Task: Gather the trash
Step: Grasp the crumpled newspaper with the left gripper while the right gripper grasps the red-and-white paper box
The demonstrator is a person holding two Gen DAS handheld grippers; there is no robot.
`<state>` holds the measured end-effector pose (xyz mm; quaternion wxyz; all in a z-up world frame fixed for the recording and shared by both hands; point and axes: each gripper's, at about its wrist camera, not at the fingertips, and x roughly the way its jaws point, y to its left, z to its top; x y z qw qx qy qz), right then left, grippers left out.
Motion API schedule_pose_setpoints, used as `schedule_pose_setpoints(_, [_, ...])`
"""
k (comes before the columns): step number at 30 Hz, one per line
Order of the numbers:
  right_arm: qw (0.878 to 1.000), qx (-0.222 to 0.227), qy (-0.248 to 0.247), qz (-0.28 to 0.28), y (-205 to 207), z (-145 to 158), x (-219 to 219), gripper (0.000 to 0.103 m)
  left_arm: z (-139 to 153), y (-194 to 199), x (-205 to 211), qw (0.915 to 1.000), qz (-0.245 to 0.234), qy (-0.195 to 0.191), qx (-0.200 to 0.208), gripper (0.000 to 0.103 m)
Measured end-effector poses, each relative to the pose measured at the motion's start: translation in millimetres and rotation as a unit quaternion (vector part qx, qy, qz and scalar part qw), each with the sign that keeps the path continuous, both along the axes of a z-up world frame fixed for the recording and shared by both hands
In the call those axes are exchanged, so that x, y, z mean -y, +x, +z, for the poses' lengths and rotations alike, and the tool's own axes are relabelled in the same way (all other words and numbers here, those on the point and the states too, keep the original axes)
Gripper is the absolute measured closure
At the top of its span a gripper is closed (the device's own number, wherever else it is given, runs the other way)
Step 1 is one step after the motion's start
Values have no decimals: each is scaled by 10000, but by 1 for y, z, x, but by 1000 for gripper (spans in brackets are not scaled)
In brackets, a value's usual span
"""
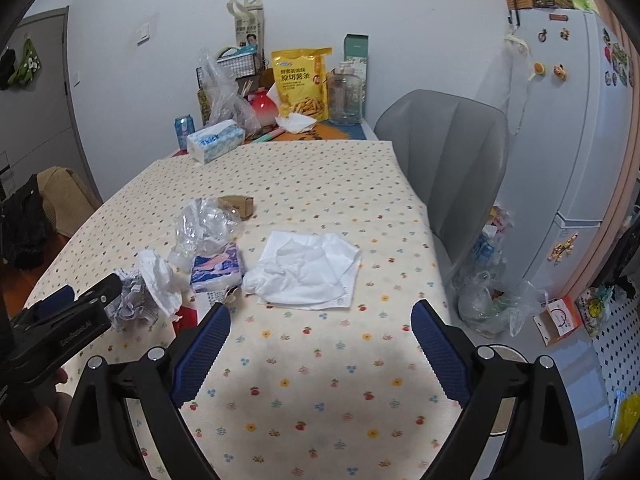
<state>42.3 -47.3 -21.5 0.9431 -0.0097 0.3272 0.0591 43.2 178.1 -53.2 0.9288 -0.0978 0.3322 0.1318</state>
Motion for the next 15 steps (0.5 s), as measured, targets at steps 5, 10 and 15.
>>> schedule_pose_setpoints(5, [9999, -112, -23, 73, 5, -8, -8, 14, -18, 12, 2, 9996, -22, 17, -282, 18])
schedule_pose_setpoints(10, [9995, -270, -26, 161, 11, -18, -18, 15, -29, 20, -4, 9988, 0, -114, -476, 30])
schedule_pose_setpoints(15, [9988, -361, -31, 334, 17, -24, -33, 19, -31, 23, -11, 9985, -72, -328, -425, 73])
